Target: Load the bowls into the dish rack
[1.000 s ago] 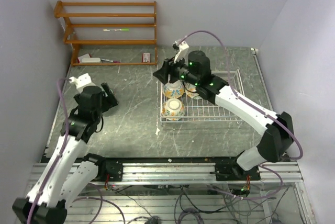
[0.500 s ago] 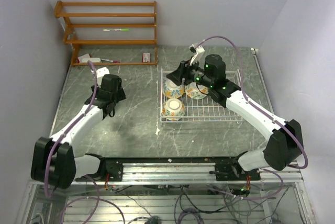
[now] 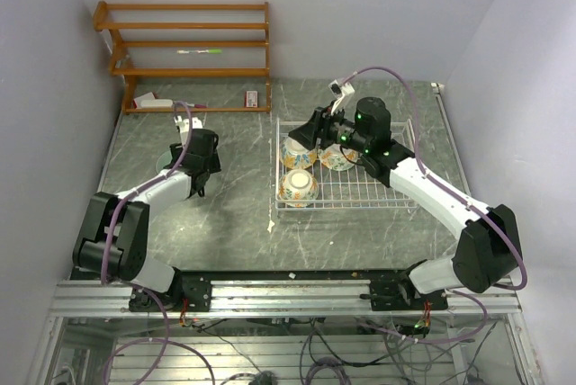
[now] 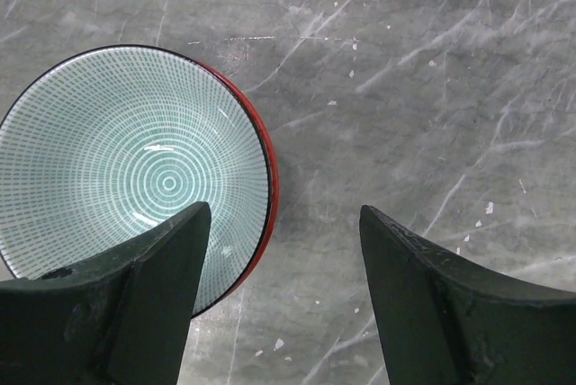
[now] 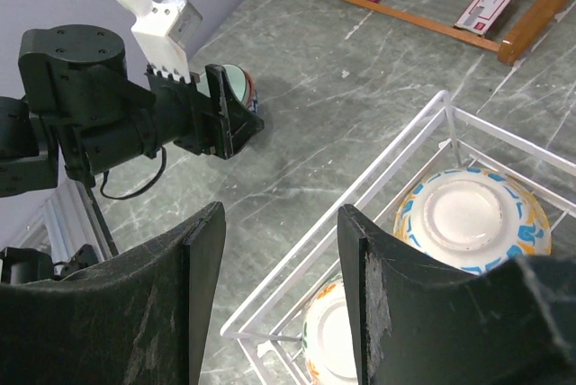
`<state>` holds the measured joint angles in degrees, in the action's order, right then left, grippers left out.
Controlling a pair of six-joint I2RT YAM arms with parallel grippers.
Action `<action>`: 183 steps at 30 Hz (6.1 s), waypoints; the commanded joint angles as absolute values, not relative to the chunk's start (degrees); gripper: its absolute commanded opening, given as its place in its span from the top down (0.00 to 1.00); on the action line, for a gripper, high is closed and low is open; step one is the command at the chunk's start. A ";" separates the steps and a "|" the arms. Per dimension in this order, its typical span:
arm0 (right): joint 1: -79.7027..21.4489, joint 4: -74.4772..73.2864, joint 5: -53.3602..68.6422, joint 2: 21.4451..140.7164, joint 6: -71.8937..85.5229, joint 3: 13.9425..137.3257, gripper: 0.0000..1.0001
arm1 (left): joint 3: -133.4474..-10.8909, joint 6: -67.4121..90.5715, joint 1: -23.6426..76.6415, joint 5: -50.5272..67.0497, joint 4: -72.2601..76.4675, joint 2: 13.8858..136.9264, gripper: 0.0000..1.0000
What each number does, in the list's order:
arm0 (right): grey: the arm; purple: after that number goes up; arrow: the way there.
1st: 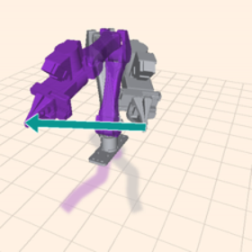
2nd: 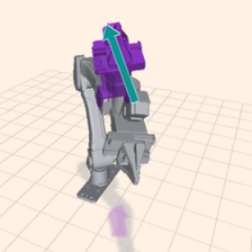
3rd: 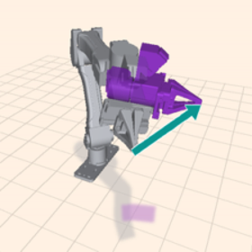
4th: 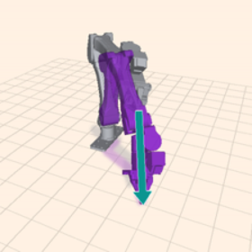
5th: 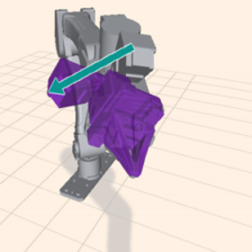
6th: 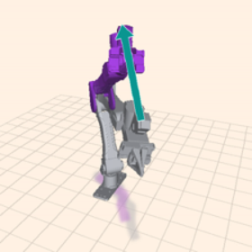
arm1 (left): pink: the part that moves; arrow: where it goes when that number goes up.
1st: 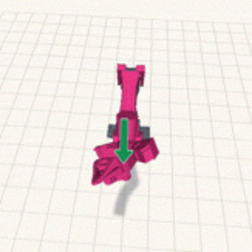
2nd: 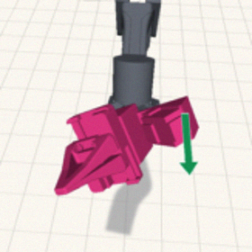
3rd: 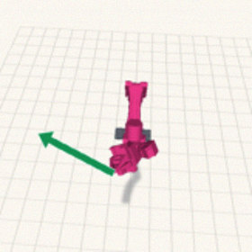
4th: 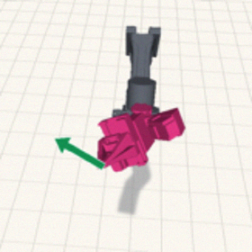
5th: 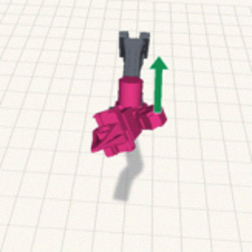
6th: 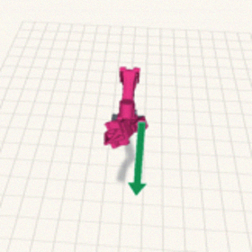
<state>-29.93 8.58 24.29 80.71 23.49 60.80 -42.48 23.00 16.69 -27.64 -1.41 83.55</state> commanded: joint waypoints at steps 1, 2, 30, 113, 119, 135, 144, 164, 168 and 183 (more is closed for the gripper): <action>-29.18 10.12 25.22 79.80 23.83 60.38 0.47 | -45.14 21.25 15.97 -27.77 3.10 85.79 0.23; -29.15 10.08 25.22 79.83 23.82 60.34 0.47 | -45.73 21.27 15.84 -27.32 2.72 86.39 0.24; -26.94 10.72 26.83 81.24 24.84 59.77 0.47 | -46.45 25.42 15.59 -18.63 -3.16 76.56 0.93; -26.71 9.40 27.95 82.47 24.02 58.29 0.46 | -48.68 23.96 29.88 -24.79 -6.56 78.92 0.93; -26.72 11.03 29.49 79.91 25.80 57.68 0.46 | -51.25 23.30 29.88 -29.30 -10.41 72.43 0.93; -26.18 -6.58 7.09 62.66 25.50 61.02 0.45 | -53.50 31.40 29.99 -8.88 -1.17 59.56 0.93; -23.38 -15.97 -3.52 53.99 24.34 62.98 0.45 | -58.41 39.61 37.61 3.30 11.57 64.03 0.93; -22.50 -27.84 -11.80 46.81 22.07 71.41 0.21 | -66.38 54.90 56.13 11.11 54.94 99.99 0.93; -22.50 -27.85 -11.07 46.39 21.82 70.61 0.19 | -70.47 58.38 56.58 13.19 60.07 107.31 0.93; -22.50 -26.64 -8.49 46.52 21.63 66.78 0.00 | -69.74 61.18 56.63 11.21 60.29 117.53 0.93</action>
